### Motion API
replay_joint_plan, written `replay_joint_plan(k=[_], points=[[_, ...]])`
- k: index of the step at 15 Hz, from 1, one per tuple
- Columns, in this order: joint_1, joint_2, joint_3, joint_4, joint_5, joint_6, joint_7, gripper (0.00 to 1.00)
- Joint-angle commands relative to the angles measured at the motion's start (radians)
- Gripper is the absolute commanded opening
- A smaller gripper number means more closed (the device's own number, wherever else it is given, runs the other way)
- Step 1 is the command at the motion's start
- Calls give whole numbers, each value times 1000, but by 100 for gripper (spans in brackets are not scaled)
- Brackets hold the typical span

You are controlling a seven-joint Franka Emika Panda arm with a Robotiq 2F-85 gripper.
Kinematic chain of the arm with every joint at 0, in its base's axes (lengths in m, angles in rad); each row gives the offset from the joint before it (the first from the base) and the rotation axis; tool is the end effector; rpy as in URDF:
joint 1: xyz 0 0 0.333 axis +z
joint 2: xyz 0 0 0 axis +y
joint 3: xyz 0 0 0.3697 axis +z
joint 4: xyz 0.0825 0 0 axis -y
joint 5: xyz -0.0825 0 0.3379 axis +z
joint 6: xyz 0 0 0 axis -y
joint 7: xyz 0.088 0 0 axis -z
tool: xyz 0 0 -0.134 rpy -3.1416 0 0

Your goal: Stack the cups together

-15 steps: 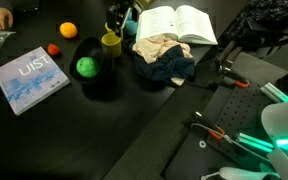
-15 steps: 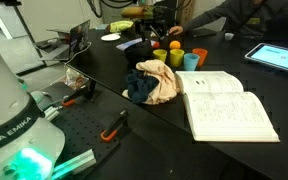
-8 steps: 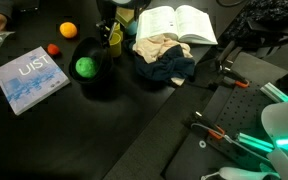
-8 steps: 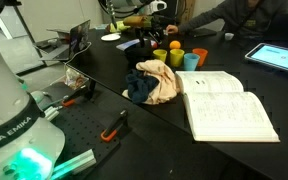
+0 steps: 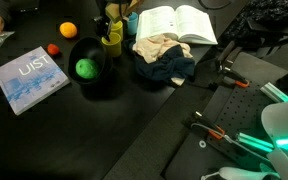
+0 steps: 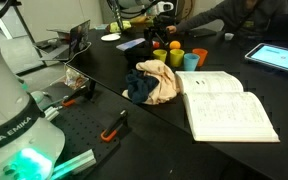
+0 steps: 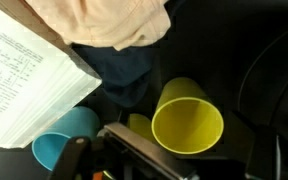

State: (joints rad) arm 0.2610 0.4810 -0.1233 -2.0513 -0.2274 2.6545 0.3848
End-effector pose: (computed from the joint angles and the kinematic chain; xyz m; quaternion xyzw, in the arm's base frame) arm 0.6018 0.0918 0.2720 0.9942 -0.0173 0.0805 0.0686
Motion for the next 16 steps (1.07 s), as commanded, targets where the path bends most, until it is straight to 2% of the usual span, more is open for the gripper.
replay_joint_plan(k=[1,7,12,13,14,16], points=[[22,37,-35,51,-23,-24,80,100],[80,98,-116,84,-49,4,255,100],[104,138,-136,101,-54,-1,348,100],[104,145,-134,103,-51,-5,356,97],[108,151,-137,102,-55,1,366,74],[115,161,-144,101,-63,12,380,70]])
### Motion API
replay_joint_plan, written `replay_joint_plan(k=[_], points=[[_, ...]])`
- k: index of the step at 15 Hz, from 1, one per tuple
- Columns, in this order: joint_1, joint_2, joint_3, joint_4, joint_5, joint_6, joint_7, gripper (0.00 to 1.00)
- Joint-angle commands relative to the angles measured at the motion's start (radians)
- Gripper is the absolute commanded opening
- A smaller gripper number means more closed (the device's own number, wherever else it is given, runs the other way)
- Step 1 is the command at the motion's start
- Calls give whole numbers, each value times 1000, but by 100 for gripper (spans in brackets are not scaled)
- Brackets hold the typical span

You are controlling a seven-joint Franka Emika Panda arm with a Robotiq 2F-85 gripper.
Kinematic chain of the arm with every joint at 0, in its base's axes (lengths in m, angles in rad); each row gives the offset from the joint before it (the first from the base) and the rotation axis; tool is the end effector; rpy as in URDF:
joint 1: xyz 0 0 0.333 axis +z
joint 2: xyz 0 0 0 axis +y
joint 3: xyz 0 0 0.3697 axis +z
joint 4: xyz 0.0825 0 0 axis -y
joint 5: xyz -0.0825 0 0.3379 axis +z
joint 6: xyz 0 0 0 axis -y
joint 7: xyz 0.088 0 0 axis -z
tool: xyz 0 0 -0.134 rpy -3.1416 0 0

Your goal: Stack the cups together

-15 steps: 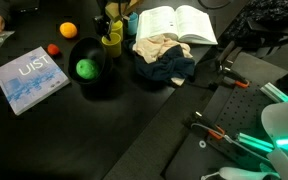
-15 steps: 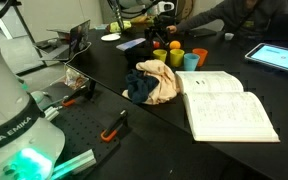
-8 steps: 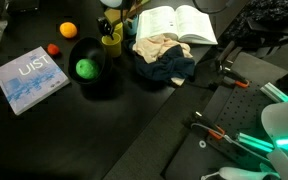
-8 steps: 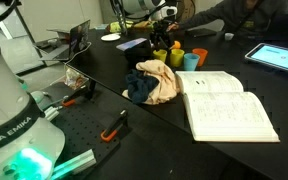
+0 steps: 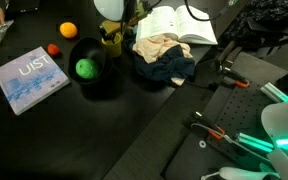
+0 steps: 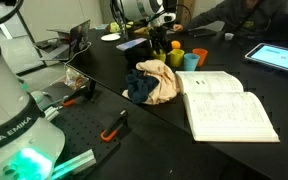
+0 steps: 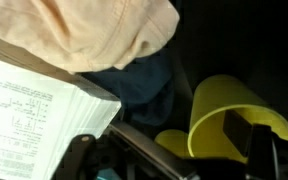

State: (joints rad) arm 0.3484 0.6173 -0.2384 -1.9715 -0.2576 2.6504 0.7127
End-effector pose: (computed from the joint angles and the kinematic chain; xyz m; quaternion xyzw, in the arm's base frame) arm 0.6206 0.0839 0.2228 0.9772 -0.1632 0.0824 0.1079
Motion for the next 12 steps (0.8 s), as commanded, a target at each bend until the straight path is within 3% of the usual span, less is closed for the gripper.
replay_joint_plan(k=[1,8,11,12], points=[[35,29,-37,18,-42,21,62,64],[44,16,-58,-8,-85,8,77,8],[15,-11,-28,-16,-54,-21,49,3],[-9,-30,-2,-19,-30,-38,21,5]])
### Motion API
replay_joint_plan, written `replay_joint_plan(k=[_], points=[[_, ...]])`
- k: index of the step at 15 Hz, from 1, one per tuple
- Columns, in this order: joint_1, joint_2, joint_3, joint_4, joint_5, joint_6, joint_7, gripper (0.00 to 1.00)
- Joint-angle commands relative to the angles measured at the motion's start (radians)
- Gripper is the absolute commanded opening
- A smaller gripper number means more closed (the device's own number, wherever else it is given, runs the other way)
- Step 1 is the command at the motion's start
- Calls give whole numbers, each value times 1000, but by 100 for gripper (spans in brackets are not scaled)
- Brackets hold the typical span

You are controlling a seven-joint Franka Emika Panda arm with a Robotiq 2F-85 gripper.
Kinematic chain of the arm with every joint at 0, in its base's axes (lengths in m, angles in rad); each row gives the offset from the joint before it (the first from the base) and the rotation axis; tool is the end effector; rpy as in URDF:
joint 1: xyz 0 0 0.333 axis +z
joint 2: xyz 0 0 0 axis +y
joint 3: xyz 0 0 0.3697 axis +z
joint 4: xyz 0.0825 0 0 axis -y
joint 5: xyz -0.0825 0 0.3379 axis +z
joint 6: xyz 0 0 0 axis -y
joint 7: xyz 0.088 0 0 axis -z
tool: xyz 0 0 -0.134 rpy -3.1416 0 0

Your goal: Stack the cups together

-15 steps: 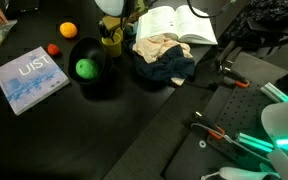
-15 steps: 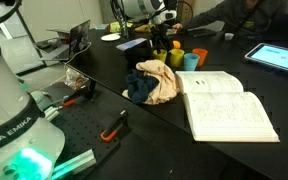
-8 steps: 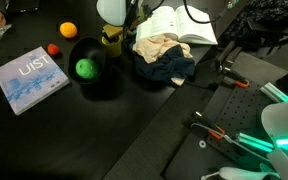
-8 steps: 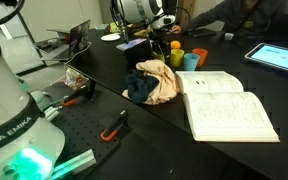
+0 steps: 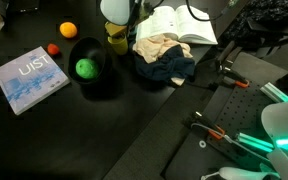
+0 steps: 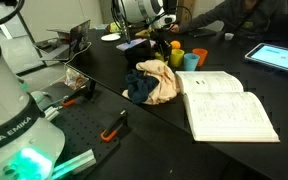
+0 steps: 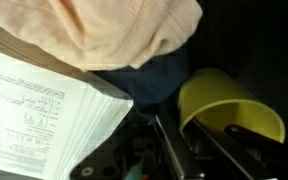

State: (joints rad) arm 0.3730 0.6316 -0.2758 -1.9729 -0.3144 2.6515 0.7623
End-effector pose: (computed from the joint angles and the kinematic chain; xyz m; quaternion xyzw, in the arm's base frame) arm 0.6197 0.0781 0.2166 0.9736 -0.1640 0.0883 0.1322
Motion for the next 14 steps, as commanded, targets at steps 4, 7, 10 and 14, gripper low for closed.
replay_joint_plan(k=[4,7,10,14], points=[[-128,-105,133,-18,125,-130,-159,7],[-186,-142,179,-3,201,-203,-258,7],[-204,-184,157,12,206,-234,-264,7],[-205,-222,93,40,129,-201,-189,7]])
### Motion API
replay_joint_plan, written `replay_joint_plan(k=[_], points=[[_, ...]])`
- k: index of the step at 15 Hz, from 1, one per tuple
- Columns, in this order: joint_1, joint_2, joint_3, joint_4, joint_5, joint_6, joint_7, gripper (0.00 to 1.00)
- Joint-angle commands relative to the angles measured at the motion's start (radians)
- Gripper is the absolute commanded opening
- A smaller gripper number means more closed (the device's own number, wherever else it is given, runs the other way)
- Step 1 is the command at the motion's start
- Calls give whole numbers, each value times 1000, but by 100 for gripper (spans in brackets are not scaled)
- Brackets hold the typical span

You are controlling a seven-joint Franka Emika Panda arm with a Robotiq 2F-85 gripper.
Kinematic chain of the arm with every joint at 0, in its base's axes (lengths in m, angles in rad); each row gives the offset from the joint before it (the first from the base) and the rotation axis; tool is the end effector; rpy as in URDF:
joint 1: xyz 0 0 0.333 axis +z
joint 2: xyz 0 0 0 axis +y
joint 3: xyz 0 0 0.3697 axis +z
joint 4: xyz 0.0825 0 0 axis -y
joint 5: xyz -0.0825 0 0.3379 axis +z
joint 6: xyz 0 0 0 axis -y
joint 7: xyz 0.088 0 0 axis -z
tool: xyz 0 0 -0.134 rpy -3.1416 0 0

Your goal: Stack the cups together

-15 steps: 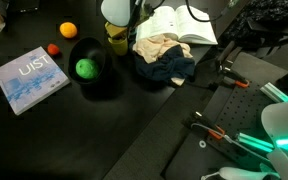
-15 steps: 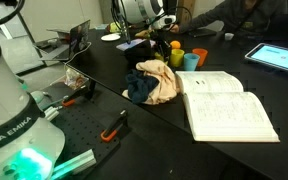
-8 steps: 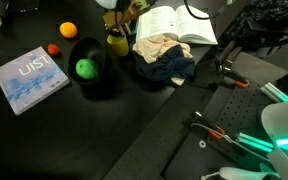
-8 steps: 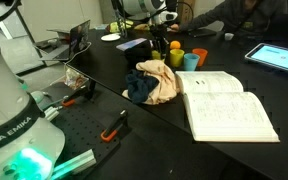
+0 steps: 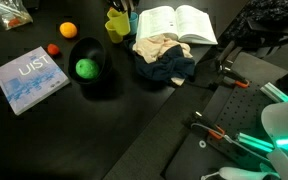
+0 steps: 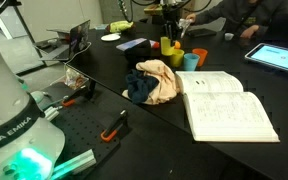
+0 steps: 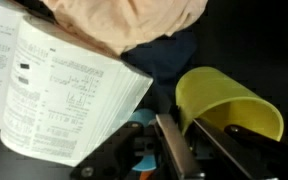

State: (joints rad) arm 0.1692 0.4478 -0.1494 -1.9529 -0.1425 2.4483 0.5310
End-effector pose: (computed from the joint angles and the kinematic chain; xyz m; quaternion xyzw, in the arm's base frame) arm 0.6177 0.0172 0.3103 0.9779 -0.1919 0.0453 0.0692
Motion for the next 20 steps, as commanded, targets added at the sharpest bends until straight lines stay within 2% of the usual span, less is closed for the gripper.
replay_joint_plan(k=[1,6,11,20], points=[[-1,-40,-50,33,-61,13,61,7],[-10,-12,-92,79,-139,42,143,7],[10,37,-143,83,-242,163,313,7],[17,121,-163,73,-238,231,420,6]])
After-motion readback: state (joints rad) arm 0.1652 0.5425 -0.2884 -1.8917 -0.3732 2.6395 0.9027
